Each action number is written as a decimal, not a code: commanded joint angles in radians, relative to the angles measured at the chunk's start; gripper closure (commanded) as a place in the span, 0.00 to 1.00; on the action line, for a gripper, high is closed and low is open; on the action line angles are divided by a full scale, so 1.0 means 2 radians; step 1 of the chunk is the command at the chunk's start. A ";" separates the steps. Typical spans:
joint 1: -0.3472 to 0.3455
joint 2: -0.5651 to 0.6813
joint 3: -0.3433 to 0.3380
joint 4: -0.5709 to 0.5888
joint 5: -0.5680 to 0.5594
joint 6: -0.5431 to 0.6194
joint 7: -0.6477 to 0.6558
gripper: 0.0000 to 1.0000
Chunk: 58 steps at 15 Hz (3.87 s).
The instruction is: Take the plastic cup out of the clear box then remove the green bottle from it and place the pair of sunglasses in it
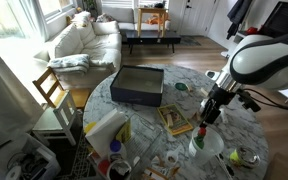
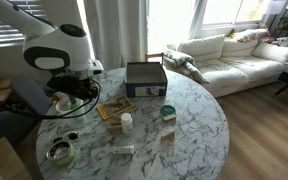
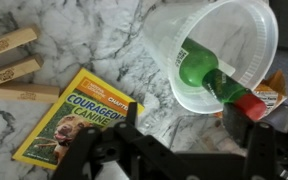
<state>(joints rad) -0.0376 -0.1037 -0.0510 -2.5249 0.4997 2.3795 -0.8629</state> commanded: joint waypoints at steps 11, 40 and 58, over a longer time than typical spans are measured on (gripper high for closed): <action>0.024 -0.021 0.008 0.043 -0.101 -0.096 0.088 0.00; 0.043 0.020 0.035 0.038 -0.123 -0.079 0.131 0.76; 0.039 -0.031 0.031 0.115 -0.229 -0.189 0.146 0.92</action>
<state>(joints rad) 0.0356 -0.1278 0.0120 -2.3249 0.0954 2.0743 -0.5891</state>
